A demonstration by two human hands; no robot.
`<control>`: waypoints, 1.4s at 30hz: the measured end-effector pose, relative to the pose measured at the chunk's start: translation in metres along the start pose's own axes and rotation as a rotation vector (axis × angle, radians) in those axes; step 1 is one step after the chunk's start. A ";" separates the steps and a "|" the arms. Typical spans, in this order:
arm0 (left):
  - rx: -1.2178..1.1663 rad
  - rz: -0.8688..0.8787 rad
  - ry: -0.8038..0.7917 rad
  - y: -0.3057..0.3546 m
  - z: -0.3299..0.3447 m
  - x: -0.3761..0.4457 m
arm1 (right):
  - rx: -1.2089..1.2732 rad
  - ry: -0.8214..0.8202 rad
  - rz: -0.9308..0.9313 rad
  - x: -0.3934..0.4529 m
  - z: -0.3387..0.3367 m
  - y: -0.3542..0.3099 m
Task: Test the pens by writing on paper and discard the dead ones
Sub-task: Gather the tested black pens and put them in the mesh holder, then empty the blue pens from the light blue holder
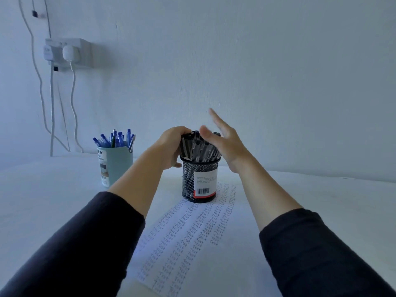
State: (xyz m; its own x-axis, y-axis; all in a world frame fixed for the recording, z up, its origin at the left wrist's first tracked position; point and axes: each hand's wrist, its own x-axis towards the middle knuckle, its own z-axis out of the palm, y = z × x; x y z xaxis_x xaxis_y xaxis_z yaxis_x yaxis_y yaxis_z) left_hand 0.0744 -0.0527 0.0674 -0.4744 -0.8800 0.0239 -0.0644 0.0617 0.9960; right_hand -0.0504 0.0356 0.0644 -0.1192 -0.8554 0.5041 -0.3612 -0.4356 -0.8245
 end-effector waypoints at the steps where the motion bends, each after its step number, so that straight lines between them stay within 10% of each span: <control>1: 0.007 -0.003 -0.023 0.001 -0.001 0.000 | 0.015 -0.005 0.009 -0.002 0.000 0.005; 10: -0.259 -0.031 -0.039 -0.014 -0.005 0.001 | -0.075 0.031 0.050 0.002 0.009 0.044; 14: 0.143 0.006 0.221 -0.035 -0.005 0.004 | -0.039 0.017 0.048 0.003 0.009 0.049; 21: 0.716 0.037 -0.010 -0.060 -0.011 0.009 | -0.029 -0.073 0.172 -0.005 -0.005 0.064; 29: 0.974 0.032 -0.333 -0.052 0.013 -0.007 | 0.091 0.320 0.227 -0.016 -0.052 0.055; 42: 1.051 0.041 -0.301 -0.058 0.024 -0.009 | -0.239 1.038 0.334 -0.075 -0.154 0.089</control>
State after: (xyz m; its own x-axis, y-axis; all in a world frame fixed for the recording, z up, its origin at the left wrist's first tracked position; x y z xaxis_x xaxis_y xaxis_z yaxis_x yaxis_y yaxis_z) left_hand 0.0609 -0.0373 0.0074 -0.6793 -0.7257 -0.1094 -0.6932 0.5855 0.4204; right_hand -0.2164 0.1038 -0.0074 -0.9181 -0.2212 0.3288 -0.3221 -0.0672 -0.9443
